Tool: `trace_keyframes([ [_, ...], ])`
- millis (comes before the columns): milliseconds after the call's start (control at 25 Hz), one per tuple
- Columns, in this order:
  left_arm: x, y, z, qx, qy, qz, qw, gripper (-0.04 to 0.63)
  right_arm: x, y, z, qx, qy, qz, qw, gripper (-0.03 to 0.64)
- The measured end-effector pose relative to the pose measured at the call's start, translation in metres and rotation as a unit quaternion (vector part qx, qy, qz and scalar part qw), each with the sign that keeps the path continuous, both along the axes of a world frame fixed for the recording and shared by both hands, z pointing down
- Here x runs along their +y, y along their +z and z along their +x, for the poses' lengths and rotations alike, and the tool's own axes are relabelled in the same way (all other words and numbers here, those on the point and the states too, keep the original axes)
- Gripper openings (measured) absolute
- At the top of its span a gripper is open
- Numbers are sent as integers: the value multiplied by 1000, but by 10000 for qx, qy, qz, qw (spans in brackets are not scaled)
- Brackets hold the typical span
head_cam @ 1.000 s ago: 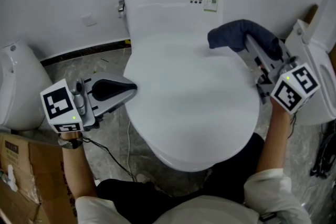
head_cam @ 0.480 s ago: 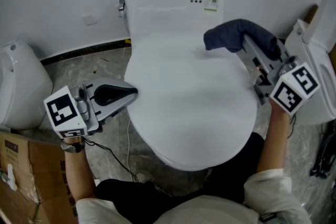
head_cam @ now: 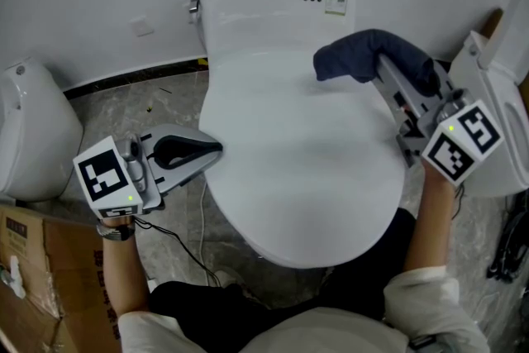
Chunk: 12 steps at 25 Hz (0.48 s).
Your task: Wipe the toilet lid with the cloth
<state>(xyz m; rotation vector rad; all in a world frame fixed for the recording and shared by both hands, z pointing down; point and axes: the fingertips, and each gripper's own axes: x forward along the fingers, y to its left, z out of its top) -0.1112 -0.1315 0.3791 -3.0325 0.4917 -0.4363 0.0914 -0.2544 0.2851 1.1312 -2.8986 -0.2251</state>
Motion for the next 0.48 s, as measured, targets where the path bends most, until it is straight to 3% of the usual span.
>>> trace_keyframes([
  [480, 5, 17, 1, -123, 164, -208, 9996, 0, 0, 20, -13, 125, -115, -197, 9997, 89],
])
